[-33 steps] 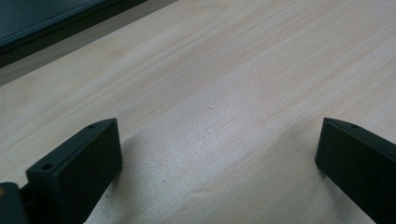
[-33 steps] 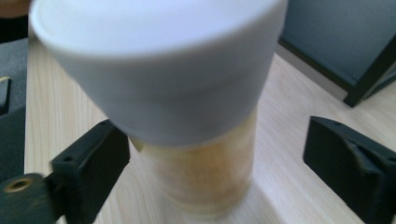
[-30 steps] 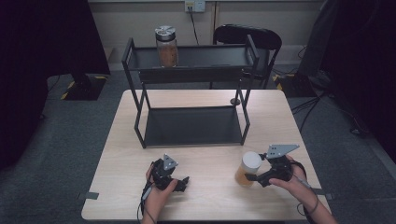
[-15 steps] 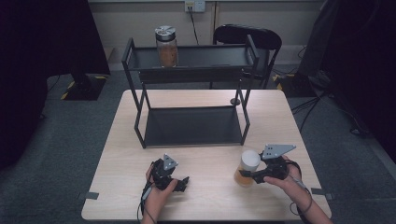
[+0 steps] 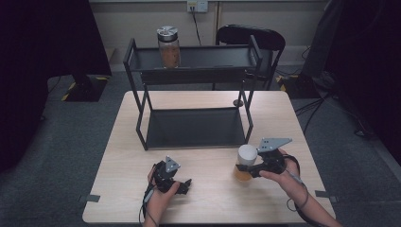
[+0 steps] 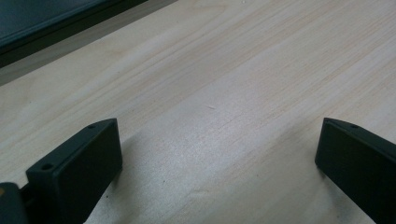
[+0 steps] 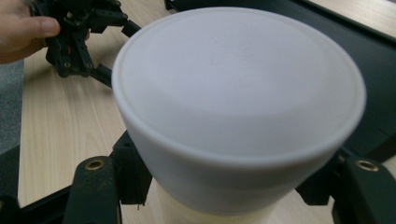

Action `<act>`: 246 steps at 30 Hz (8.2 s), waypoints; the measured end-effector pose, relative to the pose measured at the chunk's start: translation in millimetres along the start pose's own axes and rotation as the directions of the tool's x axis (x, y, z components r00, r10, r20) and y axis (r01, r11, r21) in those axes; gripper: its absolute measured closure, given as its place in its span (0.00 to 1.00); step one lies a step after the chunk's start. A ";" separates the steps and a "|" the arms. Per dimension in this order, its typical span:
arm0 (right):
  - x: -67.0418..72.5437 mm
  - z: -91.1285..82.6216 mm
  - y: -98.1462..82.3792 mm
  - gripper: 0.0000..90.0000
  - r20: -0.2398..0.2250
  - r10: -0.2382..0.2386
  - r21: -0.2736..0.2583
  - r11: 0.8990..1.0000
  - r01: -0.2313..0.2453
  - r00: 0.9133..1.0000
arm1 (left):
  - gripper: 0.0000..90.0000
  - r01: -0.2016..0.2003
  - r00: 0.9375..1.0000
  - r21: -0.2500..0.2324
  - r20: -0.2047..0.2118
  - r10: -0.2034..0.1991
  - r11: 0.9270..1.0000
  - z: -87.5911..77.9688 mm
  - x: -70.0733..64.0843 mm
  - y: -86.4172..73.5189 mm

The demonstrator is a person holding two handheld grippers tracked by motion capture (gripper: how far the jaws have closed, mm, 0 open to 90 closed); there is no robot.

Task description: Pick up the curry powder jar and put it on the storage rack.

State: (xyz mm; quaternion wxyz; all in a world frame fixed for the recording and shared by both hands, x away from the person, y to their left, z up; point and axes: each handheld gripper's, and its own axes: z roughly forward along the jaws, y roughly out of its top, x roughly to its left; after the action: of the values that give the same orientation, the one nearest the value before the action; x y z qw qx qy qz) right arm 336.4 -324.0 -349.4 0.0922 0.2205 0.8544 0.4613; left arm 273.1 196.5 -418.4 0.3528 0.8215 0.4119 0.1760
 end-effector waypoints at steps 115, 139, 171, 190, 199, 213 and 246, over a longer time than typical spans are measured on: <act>-32.4 2.8 273.9 0.39 0.069 -0.015 -0.044 0.999 0.018 0.998 | 0.00 0.001 1.000 0.002 0.002 -0.001 1.000 -0.1 0.2 0.4; -21.7 -12.4 323.4 0.39 0.066 -0.058 -0.056 0.997 0.062 0.996 | 0.00 0.001 1.000 0.000 0.000 -0.001 1.000 0.0 0.0 0.0; -48.9 -8.4 362.0 0.39 0.215 0.017 -0.092 0.996 0.003 0.977 | 0.00 0.001 1.000 -0.001 0.000 -0.001 1.000 0.1 -0.1 -0.1; -66.2 12.5 348.5 0.39 0.255 0.090 -0.107 0.992 -0.064 0.963 | 0.00 -0.001 1.000 0.001 0.000 0.001 1.000 0.0 0.0 0.1; -65.7 12.2 345.9 0.38 0.262 0.085 -0.104 0.993 -0.060 0.961 | 0.00 -0.001 1.000 0.000 -0.001 0.001 1.000 0.0 0.0 -0.1; -61.0 13.6 343.8 0.10 0.289 0.090 -0.098 0.993 -0.064 0.953 | 0.00 -0.001 1.000 0.000 0.000 0.001 1.000 0.0 0.0 0.0; -22.5 -10.8 299.0 0.01 0.306 0.108 -0.132 0.989 -0.070 0.946 | 0.00 0.000 1.000 0.001 0.001 0.000 1.000 -0.1 0.1 0.2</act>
State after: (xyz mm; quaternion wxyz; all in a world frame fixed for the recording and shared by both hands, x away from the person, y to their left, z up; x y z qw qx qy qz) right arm 439.7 -199.9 -96.5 0.2181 0.3230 0.7892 0.4745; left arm 273.2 196.6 -418.2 0.3525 0.8218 0.4119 0.1754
